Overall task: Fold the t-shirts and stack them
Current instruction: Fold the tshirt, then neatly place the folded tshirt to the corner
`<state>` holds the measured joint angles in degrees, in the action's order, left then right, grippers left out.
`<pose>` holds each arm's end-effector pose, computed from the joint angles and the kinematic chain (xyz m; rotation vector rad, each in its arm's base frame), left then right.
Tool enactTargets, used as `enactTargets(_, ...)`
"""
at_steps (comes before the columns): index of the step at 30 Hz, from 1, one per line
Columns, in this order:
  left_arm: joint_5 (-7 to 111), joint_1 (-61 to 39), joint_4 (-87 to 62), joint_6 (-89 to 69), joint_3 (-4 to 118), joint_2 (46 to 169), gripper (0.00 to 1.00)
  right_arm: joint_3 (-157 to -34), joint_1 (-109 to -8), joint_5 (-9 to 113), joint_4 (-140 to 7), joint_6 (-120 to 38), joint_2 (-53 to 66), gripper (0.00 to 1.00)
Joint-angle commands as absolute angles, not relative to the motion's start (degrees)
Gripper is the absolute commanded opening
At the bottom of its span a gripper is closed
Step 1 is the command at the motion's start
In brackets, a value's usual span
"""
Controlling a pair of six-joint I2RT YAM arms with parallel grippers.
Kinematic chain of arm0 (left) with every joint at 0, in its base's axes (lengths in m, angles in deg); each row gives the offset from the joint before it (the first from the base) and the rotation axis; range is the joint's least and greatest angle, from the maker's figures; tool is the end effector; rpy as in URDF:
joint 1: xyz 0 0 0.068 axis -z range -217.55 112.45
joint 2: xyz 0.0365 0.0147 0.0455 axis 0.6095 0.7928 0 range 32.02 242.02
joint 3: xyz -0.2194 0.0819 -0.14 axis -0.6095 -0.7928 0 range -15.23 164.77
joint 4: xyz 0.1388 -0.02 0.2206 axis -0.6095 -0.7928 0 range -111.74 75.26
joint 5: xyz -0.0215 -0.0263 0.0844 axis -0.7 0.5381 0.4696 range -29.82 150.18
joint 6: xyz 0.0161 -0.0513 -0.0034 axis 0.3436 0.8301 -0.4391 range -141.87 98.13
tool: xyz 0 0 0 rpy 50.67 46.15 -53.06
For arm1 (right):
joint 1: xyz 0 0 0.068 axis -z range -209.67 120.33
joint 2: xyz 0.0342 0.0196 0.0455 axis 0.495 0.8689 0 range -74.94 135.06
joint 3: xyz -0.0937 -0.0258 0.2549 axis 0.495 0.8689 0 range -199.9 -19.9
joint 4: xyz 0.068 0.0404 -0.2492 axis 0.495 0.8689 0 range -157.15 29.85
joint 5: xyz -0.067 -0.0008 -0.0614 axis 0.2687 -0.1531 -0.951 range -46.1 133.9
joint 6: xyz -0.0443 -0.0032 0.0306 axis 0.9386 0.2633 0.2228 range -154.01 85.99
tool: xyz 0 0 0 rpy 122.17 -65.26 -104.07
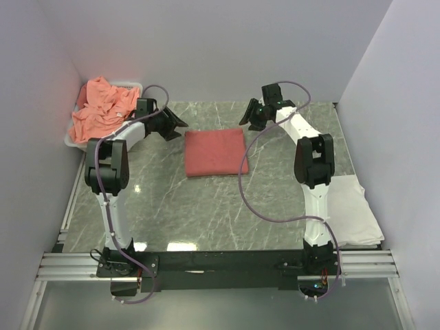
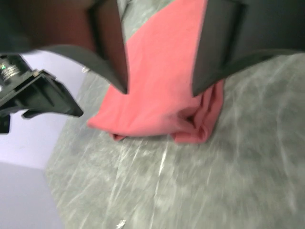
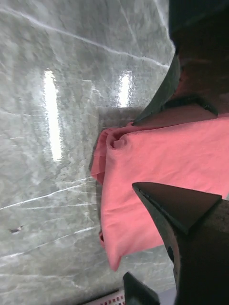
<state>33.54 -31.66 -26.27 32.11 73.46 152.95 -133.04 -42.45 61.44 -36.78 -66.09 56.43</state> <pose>0.4672 -0.0644 0.1869 -0.7779 2.3558 -1.0322 0.5021 0.1249 0.2110 0.2745 2.4823 0.7150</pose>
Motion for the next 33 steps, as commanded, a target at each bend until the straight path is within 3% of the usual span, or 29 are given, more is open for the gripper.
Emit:
enactTargets(1, 29.5, -34.6, -19.7, 30.9, 77.3, 151.6, 0.64, -138.5, -41.3, 60.3, -36.0, -64.1, 55.3, 0.58)
enactTargets(5, 33.7, -35.1, -22.1, 29.4, 75.9, 147.5, 0.64, -133.0, -41.5, 59.3, -37.0, -64.7, 50.0, 0.57)
enactTargets(9, 35.4, -31.3, -24.0, 30.1, 72.7, 143.6, 0.35, -124.1, -44.3, 60.6, -41.1, -65.7, 44.4, 0.49)
enactTargets(15, 36.8, -24.5, -22.1, 31.0, 65.4, 140.7, 0.13, -114.3, -48.3, 60.3, -43.6, -64.7, 39.7, 0.47)
enactTargets(20, 36.3, -19.3, -22.4, 29.6, 63.3, 140.7, 0.11, -104.7, -48.6, 58.1, -46.5, -61.5, 35.5, 0.49)
enactTargets(23, 36.8, -16.0, -22.6, 29.6, 62.7, 141.9, 0.10, -104.5, -48.3, 57.2, -45.7, -59.0, 36.0, 0.53)
enactTargets(30, 39.2, -10.8, -25.8, 27.9, 65.6, 146.5, 0.11, -102.4, -48.0, 51.9, -46.6, -55.2, 36.5, 0.73)
enactTargets(33, 40.0, -10.3, -26.6, 27.8, 66.2, 147.8, 0.11, -104.5, -47.7, 54.3, -46.8, -54.8, 39.3, 0.73)
